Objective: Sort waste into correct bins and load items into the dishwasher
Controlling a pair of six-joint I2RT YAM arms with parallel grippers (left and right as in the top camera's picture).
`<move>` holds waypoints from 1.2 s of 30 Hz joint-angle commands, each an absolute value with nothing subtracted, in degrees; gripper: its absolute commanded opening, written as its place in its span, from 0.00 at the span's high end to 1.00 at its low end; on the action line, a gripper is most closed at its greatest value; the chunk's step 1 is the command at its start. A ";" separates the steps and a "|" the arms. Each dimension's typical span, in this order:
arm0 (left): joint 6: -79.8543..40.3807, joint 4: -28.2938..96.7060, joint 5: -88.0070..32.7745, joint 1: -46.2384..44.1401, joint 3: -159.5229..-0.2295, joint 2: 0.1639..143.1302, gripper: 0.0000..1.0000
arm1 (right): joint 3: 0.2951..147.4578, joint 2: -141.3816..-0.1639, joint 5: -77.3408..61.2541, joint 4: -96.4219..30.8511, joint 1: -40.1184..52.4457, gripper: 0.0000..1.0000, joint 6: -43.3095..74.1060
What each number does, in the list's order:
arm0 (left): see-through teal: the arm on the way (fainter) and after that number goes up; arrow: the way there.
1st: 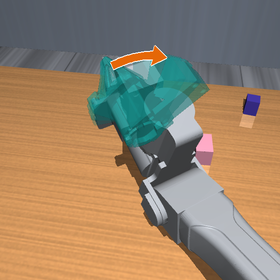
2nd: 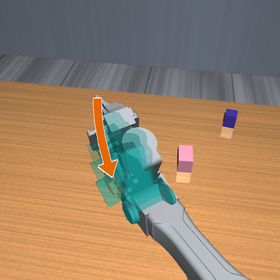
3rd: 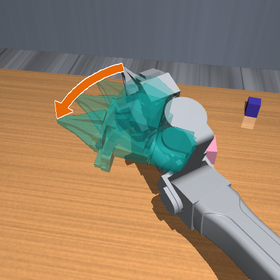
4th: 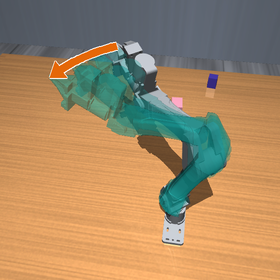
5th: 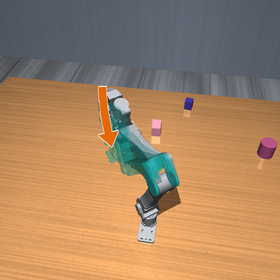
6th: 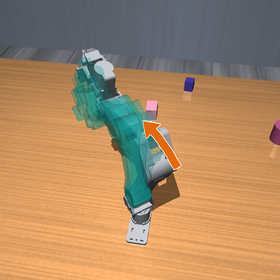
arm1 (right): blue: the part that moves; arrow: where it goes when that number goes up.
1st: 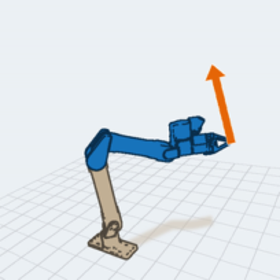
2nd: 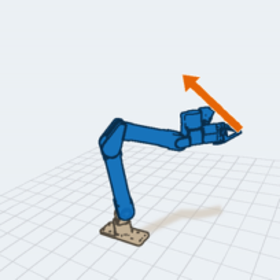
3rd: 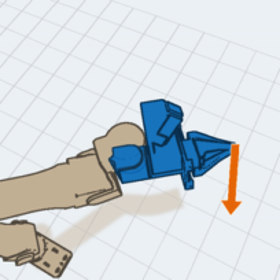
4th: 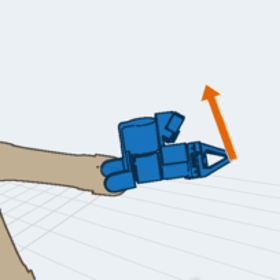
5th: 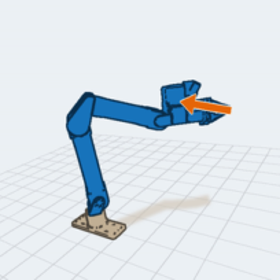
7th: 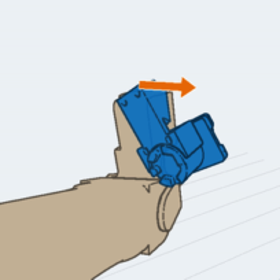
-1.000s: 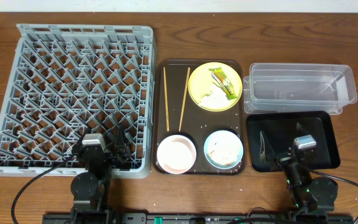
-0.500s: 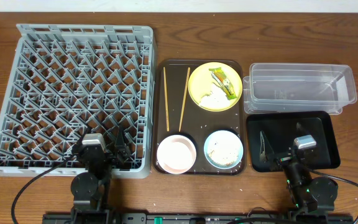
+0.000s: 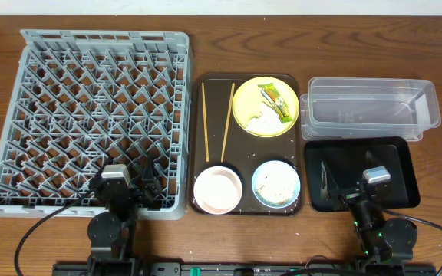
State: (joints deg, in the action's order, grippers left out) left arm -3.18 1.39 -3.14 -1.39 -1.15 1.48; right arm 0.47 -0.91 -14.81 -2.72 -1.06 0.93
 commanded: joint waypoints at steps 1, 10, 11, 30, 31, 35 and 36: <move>-3.95 0.58 -9.47 -1.54 -0.23 1.34 0.09 | 0.32 -1.04 -15.16 -2.81 -1.45 0.01 0.36; -5.02 -1.08 -17.52 -1.54 -1.15 1.37 0.09 | 0.93 -1.04 -18.98 -2.37 -1.43 0.01 10.13; -5.02 -0.93 -19.07 -1.54 -2.15 1.37 0.09 | 1.65 -1.04 -20.43 -2.37 -1.43 0.01 10.70; -4.99 40.23 -27.55 -1.58 -59.31 49.04 0.09 | 52.84 -49.08 -32.21 -37.52 -0.60 0.01 8.73; -5.02 41.63 -28.08 -1.58 -61.14 51.07 0.09 | 57.12 -53.52 -31.68 -40.73 0.51 0.01 6.83; -5.02 43.55 -29.39 -1.58 -64.18 55.51 0.09 | 69.30 -66.94 -27.24 -48.40 6.04 0.01 1.72; -5.02 43.57 -30.89 -1.58 -64.16 56.16 0.09 | 73.71 -71.83 -24.69 -50.00 8.73 0.01 -0.27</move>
State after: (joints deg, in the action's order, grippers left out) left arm -4.69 42.85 -26.76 -1.39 -62.35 54.50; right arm 64.64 -62.24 -28.73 -47.05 3.36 6.79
